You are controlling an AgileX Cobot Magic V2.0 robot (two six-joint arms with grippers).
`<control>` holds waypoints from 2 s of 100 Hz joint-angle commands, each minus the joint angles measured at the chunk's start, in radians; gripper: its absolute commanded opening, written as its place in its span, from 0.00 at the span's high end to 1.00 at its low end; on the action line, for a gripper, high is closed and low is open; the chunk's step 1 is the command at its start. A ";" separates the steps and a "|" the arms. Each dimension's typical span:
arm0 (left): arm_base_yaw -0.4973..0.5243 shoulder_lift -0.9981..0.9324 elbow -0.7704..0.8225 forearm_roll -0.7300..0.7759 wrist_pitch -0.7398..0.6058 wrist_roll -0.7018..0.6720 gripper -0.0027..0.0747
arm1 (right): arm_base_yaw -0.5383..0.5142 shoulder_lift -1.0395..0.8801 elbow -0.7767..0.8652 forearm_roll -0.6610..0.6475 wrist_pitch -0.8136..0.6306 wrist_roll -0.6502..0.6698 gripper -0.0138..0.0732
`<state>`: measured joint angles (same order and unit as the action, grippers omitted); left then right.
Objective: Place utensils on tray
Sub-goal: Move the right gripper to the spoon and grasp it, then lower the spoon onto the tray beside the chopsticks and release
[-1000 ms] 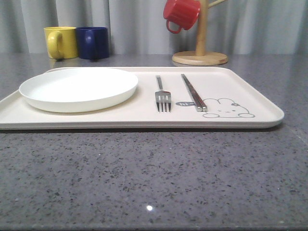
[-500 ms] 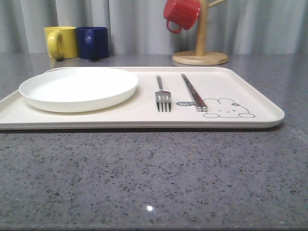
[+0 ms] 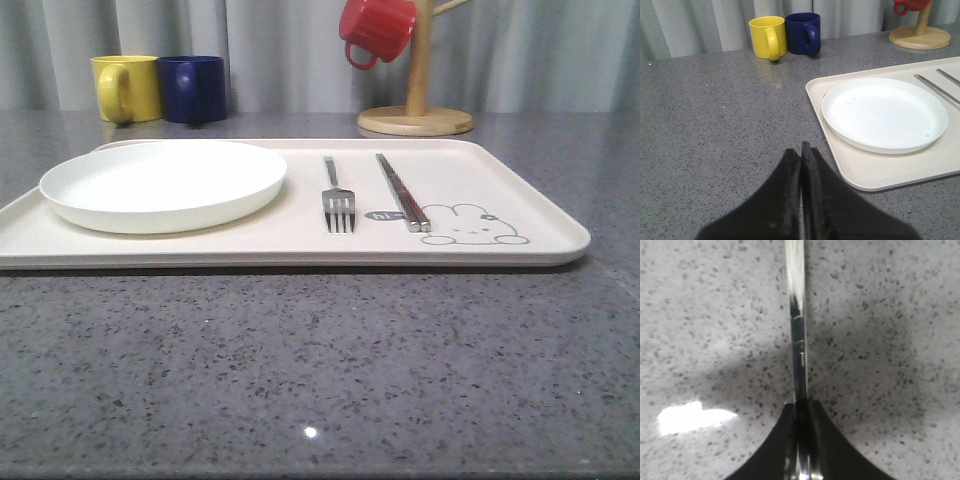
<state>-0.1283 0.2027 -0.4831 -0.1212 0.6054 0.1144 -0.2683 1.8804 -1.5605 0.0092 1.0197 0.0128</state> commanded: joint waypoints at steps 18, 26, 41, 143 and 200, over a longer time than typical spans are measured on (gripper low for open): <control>-0.005 0.012 -0.023 -0.010 -0.077 -0.008 0.99 | 0.147 -0.203 -0.026 0.029 -0.009 -0.013 0.94; -0.005 0.012 -0.023 -0.010 -0.077 -0.008 0.99 | 0.218 -0.233 -0.026 0.050 -0.007 -0.013 0.94; -0.005 0.012 -0.023 -0.010 -0.077 -0.008 0.99 | 0.357 -0.241 -0.025 0.126 0.007 -0.013 0.93; -0.005 0.012 -0.023 -0.010 -0.077 -0.008 0.99 | 0.557 -0.050 -0.024 0.153 -0.078 0.332 0.84; -0.005 0.012 -0.023 -0.010 -0.077 -0.008 0.99 | 0.557 -0.134 -0.025 0.109 -0.094 0.332 0.54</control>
<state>-0.1283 0.2027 -0.4831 -0.1212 0.6054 0.1144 0.2893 1.8430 -1.5605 0.1450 0.9605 0.3459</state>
